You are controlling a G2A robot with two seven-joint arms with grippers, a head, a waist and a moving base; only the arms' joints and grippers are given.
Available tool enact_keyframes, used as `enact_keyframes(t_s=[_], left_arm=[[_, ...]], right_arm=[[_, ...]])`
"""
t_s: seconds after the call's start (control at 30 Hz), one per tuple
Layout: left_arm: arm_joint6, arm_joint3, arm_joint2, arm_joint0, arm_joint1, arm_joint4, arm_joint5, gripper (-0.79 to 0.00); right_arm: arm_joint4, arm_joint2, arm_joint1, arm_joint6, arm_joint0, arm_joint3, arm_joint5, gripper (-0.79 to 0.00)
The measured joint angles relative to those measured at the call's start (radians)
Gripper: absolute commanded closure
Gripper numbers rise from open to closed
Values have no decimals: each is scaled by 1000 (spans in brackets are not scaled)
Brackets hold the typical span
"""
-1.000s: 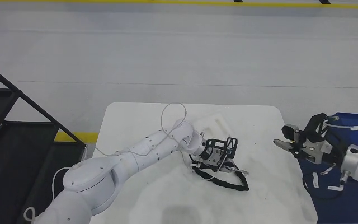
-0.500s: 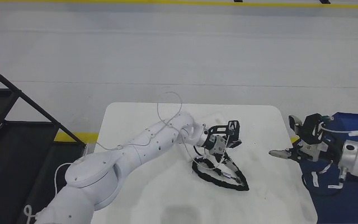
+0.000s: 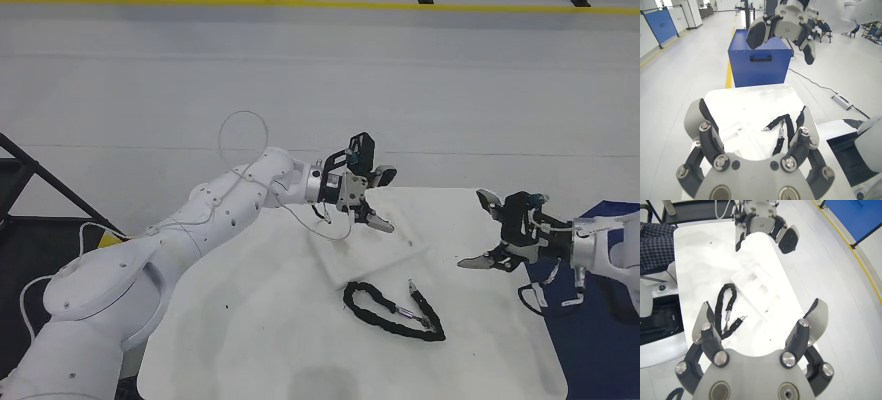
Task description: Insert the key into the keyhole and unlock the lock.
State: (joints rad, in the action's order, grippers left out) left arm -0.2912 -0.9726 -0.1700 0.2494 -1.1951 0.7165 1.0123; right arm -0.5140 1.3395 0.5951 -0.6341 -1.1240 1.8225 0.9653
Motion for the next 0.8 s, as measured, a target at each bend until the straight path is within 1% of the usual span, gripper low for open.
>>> enact_keyframes(t_s=[0.13,0.23,0.4,0.5,0.6,0.63,0.8], left_arm=[[-105,-14,0,-29,55,86,0,-785],[-174,-12,0,-44,95,155,0,-785],[-219,5,0,-52,151,199,0,-785],[-221,1,0,-58,180,187,0,-785],[-199,-24,0,-57,204,160,0,-785],[-193,-30,0,-56,209,147,0,-784],[-191,-33,0,-55,212,137,0,-784]], right_arm=[[45,-139,36,22,166,-128,39,-785],[119,-244,65,-15,293,-231,48,-785],[274,-396,110,-102,490,-356,47,-785],[331,-452,128,-147,578,-404,47,-785],[350,-479,136,-173,634,-431,47,-785],[350,-480,137,-174,638,-433,47,-785],[348,-479,136,-173,636,-433,47,-785]])
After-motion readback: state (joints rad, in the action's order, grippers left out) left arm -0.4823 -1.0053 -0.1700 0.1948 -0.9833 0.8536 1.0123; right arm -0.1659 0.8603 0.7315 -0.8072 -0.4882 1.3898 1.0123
